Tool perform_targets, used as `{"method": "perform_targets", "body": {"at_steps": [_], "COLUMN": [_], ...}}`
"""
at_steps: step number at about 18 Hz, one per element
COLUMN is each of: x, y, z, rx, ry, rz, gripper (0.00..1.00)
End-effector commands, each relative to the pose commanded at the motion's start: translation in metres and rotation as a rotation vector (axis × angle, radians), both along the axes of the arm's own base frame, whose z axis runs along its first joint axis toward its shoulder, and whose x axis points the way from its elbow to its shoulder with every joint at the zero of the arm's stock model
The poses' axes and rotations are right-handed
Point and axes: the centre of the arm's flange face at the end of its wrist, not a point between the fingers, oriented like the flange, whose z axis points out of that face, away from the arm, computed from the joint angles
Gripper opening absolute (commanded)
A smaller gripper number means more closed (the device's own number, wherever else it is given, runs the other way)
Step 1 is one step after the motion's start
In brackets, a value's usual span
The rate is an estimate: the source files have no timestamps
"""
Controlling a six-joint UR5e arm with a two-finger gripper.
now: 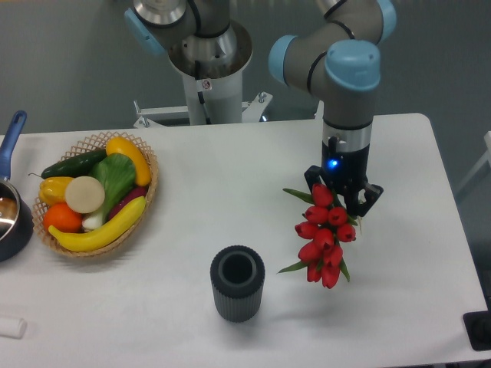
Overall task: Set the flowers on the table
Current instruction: 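Lower the tulips onto the table beside the black vase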
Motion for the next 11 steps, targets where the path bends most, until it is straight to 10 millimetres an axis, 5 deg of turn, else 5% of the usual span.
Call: {"method": "perform_targets", "body": {"at_steps": [11], "x": [0.014], "y": [0.005], "z": [-0.068], "rx": [-0.188], "ry": [-0.047], "rz": [-0.061], "gripper": [0.45]}}
